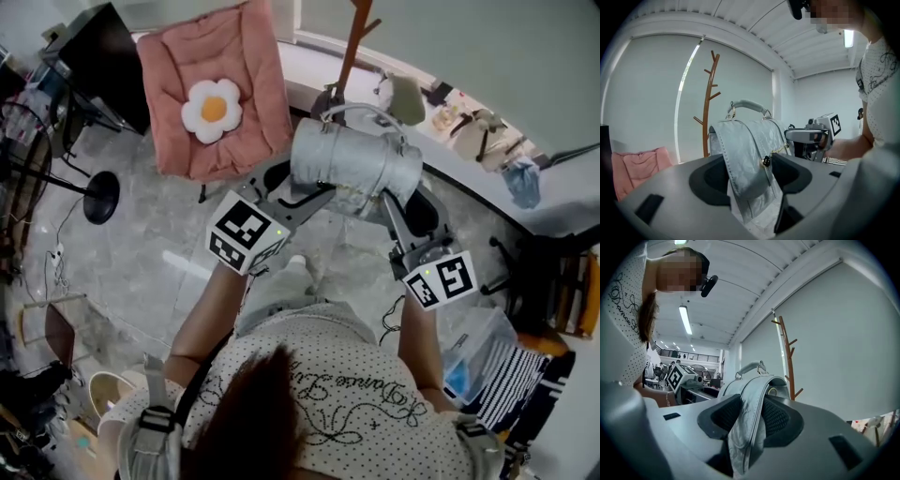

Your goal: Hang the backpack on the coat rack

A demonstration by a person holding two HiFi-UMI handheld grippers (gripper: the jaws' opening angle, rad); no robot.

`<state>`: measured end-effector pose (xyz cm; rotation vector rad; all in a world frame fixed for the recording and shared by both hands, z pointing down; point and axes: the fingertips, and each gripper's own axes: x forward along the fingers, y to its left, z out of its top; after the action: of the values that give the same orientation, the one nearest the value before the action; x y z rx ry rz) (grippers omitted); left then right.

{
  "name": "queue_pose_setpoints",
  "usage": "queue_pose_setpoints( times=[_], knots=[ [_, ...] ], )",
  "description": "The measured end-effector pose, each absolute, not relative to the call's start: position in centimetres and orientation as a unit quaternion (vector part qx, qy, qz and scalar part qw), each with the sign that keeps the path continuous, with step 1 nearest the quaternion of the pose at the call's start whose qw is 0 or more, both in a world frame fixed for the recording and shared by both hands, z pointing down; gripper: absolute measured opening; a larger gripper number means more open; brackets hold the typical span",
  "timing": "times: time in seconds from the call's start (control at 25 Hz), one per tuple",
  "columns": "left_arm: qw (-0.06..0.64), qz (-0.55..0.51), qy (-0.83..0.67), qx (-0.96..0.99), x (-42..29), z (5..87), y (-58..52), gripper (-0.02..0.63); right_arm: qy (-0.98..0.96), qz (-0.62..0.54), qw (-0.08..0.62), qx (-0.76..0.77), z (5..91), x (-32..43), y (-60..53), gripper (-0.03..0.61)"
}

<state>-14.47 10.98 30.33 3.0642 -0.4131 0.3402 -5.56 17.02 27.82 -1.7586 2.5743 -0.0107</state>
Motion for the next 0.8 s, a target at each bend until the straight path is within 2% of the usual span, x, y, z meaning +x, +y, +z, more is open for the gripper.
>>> queue_pose_setpoints(
  times=[0.36,0.8],
  knots=[
    [0.028,0.121,-0.11,0.986,-13.1,31.6,5.3,0.27,0.813,-0.025,0.008,-0.582,29.0,-4.4,11.6,0.153],
    [0.052,0.144,-0.143,0.978,-8.5,34.5,-0.8,0.271,0.831,-0.056,0.004,-0.554,31.8,0.7,4.8,0.155]
  ],
)
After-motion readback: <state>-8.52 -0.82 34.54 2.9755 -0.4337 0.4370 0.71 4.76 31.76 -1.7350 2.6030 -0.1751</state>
